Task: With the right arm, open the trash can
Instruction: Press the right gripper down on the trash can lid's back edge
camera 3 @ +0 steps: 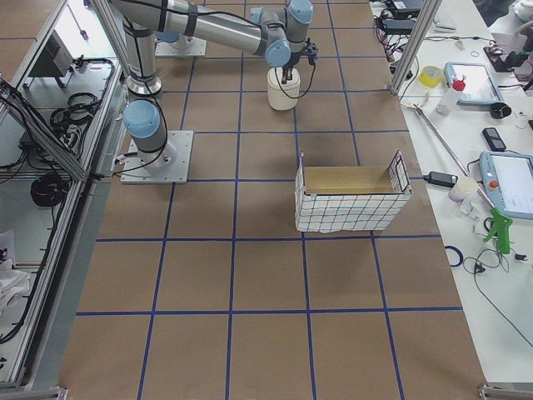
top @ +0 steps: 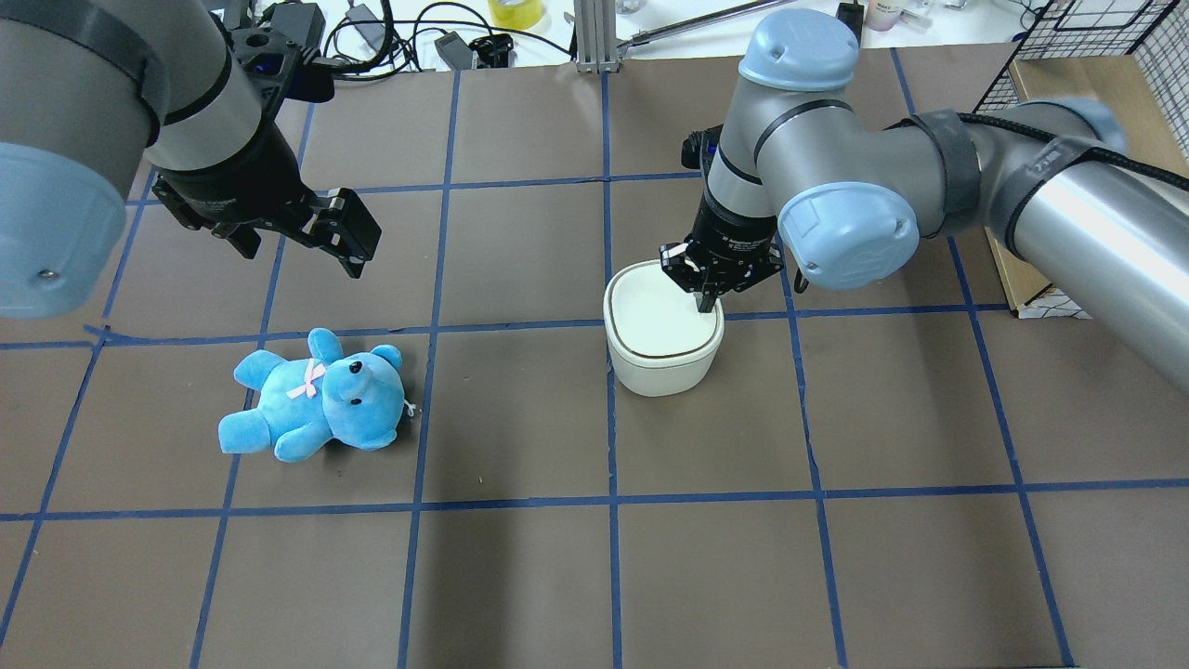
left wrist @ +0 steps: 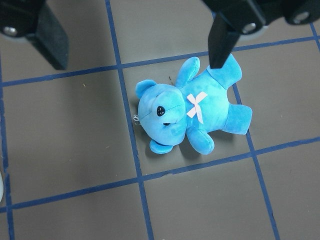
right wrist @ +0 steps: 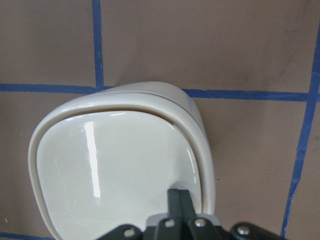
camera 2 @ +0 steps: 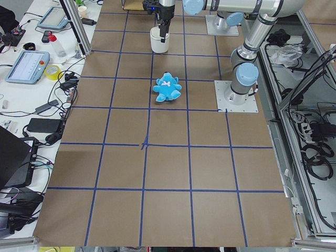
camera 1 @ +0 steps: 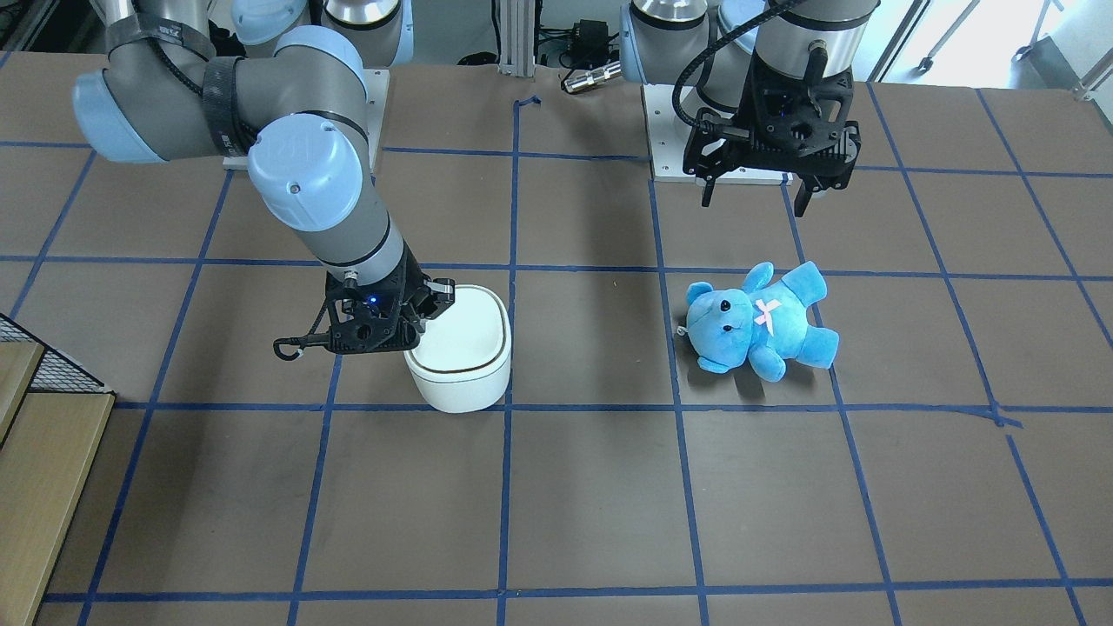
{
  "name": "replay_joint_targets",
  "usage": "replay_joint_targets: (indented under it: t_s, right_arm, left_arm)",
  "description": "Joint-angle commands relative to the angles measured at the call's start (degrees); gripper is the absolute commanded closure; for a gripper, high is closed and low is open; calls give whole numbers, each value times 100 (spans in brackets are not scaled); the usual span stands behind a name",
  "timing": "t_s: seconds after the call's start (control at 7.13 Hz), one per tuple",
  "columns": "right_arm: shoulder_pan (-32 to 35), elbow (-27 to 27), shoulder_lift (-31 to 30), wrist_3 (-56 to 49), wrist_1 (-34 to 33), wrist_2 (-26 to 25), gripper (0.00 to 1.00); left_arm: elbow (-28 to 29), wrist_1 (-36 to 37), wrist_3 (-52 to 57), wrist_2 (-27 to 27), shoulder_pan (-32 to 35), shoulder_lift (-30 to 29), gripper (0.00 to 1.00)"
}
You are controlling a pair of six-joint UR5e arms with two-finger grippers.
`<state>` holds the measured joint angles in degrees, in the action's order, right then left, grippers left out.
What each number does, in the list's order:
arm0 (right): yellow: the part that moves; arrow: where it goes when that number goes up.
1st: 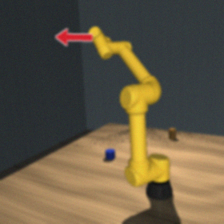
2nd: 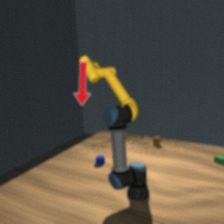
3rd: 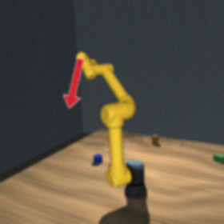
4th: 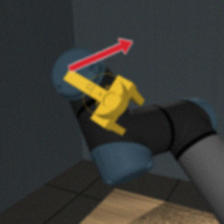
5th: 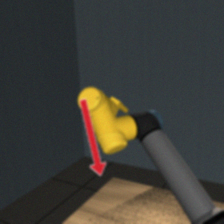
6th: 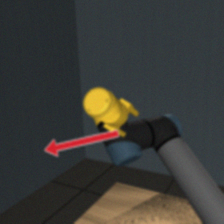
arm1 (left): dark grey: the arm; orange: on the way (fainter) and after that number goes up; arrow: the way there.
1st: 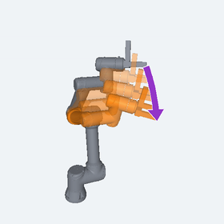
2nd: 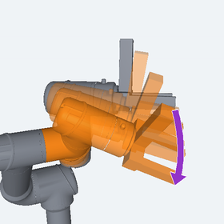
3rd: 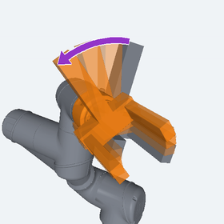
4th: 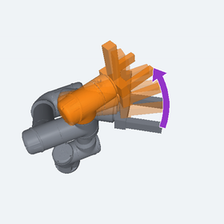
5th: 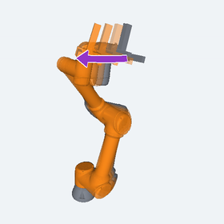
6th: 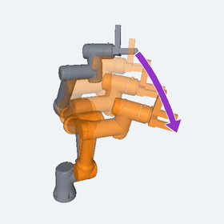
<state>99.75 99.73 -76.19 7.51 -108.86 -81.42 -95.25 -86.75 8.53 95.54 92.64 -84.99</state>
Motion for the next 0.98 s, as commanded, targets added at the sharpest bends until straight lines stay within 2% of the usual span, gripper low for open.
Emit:
replay_joint_targets:
  t_s: [0.0, 0.56, 0.84]
  right_arm:
    - [1, 2, 42, 23, 6, 12, 100]
    - [-8, -199, -62, 58, 128, -93, 100]
    - [-8, -715, -334, 75, 1064, -76, 100]
  left_arm:
    - [-2, 0, 0, 0, 0, 0, 0]
    - [-2, 0, 0, 0, 0, 0, 0]
    - [6, 0, 0, 0, 0, 0, 0]
